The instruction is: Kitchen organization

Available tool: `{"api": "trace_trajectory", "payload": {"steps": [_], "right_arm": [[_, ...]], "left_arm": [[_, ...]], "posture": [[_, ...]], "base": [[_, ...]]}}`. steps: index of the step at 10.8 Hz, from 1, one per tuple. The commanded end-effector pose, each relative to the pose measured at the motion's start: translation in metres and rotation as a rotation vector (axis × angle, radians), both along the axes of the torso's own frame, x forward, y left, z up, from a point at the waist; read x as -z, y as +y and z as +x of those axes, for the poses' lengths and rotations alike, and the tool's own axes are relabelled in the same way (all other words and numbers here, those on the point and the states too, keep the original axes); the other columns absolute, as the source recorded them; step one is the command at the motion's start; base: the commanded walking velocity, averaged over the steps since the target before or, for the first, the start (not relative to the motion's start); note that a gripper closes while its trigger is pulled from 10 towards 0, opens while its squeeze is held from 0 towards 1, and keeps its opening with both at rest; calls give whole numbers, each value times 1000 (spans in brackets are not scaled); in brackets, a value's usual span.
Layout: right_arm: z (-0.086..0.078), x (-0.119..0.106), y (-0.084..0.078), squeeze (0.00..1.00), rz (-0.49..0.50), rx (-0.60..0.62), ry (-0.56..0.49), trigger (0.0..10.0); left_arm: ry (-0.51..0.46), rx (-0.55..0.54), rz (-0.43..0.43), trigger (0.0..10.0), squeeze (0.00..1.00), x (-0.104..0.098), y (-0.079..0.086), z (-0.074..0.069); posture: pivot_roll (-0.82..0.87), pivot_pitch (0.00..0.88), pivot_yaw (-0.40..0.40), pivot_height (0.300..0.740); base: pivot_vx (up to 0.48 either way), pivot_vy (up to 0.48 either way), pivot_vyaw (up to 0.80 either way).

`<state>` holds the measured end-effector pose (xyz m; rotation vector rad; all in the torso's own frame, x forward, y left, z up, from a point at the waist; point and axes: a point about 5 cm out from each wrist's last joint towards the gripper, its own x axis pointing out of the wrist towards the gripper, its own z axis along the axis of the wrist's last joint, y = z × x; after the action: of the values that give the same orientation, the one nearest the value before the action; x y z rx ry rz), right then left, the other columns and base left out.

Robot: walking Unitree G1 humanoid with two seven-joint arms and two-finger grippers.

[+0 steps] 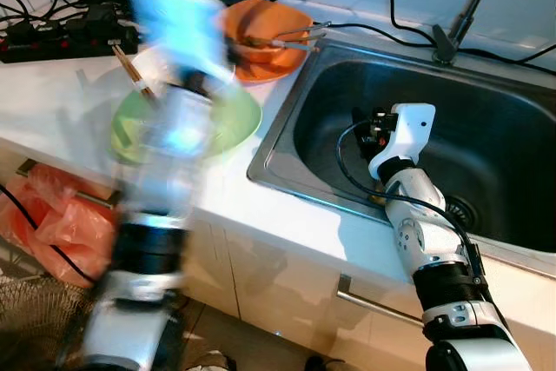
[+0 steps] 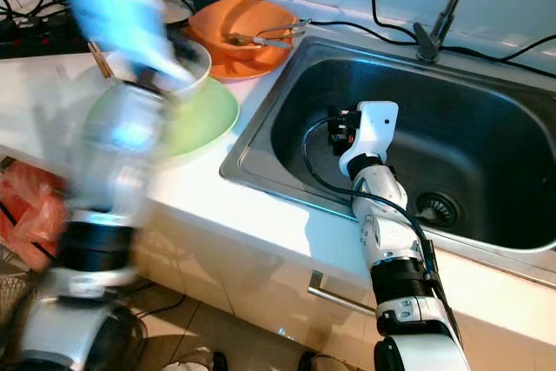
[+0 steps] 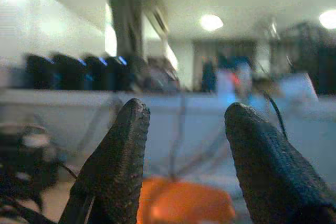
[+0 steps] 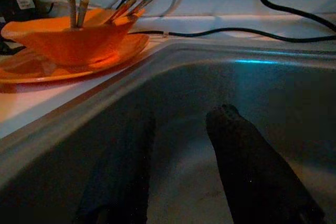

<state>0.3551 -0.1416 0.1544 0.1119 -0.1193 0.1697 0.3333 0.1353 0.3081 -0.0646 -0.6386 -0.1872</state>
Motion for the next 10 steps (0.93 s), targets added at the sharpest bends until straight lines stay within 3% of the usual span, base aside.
{"api": "trace_trajectory", "payload": {"steps": [1, 2, 5, 8, 10], "right_arm": [[2, 0, 0, 0, 0, 3, 0, 10000], [2, 0, 1, 0, 2, -1, 2, 10000], [3, 2, 1, 0, 0, -10, 9, 10000], [3, 3, 2, 0, -5, -17, 13, 10000], [3, 3, 1, 0, -6, -18, 13, 10000]], "left_arm": [[-31, 33, -27, 10000, 0, -9, 6, -7], [-42, 64, -76, 10000, 0, -15, 27, -19], [17, 91, -194, 10000, 0, 7, 78, -50], [116, 139, -176, 10000, 0, 25, 96, -68], [170, 186, -226, 10000, 0, 38, 103, -80]], "posture": [[75, 86, -47, 740], [83, 89, -51, 740], [102, 96, -67, 740], [105, 99, -70, 740], [104, 102, -73, 740]], "base": [[0, 0, 0], [0, 0, 0], [0, 0, 0], [0, 0, 0], [0, 0, 0]]}}
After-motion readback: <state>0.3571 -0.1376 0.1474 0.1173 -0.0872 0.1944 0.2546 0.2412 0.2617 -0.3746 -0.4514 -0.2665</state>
